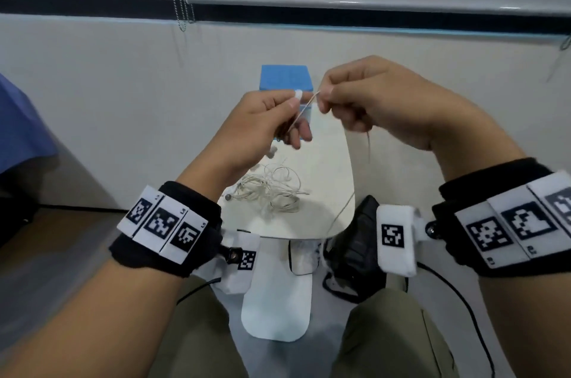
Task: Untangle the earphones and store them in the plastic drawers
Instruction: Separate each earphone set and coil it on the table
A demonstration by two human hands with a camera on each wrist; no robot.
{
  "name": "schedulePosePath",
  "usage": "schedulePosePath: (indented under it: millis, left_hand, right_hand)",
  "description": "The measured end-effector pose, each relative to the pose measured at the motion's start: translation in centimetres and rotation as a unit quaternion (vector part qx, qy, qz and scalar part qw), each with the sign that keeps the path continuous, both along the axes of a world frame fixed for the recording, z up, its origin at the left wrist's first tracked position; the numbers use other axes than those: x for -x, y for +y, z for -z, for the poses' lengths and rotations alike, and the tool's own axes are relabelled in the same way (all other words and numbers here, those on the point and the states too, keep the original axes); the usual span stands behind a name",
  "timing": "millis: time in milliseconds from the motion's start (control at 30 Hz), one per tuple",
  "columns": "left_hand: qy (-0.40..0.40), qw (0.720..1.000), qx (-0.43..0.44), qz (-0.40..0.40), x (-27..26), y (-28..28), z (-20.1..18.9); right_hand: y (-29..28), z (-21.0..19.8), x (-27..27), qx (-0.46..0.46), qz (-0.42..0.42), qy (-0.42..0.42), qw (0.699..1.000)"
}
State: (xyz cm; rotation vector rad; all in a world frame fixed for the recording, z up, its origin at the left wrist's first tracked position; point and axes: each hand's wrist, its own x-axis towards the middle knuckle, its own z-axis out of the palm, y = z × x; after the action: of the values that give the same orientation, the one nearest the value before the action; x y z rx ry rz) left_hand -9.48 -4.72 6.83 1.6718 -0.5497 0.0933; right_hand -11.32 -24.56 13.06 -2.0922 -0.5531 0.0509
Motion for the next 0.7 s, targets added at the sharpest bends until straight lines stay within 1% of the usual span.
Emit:
schedulePosePath:
  millis: [33,100,167,233,300,400,433,467,533,600,700]
  left_hand:
    - [0.002,1.000,-0.008,0.020,0.2,0.0,0.1]
    - [0.012,0.999,0.011,0.048,0.6,0.1,-0.1]
    - [0.024,0.996,0.040,0.076,1.0,0.4,-0.4]
    - [0.026,0.993,0.074,0.085,1.3,0.7,-0.7]
    - [0.025,0.990,0.126,0.056,1.6,0.8,-1.1]
    - [0.031,0.983,0.181,0.020,1.4,0.8,-1.0]
    - [0.027,0.984,0.175,0.010,1.2,0.9,-0.8]
    - [0.018,0.989,0.150,-0.004,1.0,0.9,-0.7]
    - [-0.011,0.998,0.060,-0.033,1.0,1.0,-0.4]
    - [-0.024,1.000,-0.001,-0.018,1.3,1.0,-0.5]
    - [-0.012,1.000,-0.019,0.022,1.8,1.2,-0.7]
  right_hand:
    - [-0.2,0.0,-0.3,-0.017,0.016,-0.011,1.000]
    - [-0.2,0.9,-1.1,-0.050,0.040,-0.013,0.998]
    - [0.0,2.4,-1.6,-0.075,0.059,0.003,0.995]
    - [0.5,4.0,-1.6,-0.074,0.061,0.027,0.995]
    - [1.1,5.1,-1.0,-0.051,0.033,0.060,0.996]
    - [2.3,5.0,0.4,0.035,-0.051,0.089,0.994]
    - [2.7,4.4,0.9,0.056,-0.075,0.086,0.992]
    - [2.8,3.6,1.2,0.062,-0.087,0.076,0.991]
    - [2.7,1.7,1.5,0.046,-0.077,0.044,0.995]
    - [2.0,0.0,1.3,0.014,-0.039,0.003,0.999]
    - [0.4,-0.8,0.0,-0.030,0.035,-0.042,0.998]
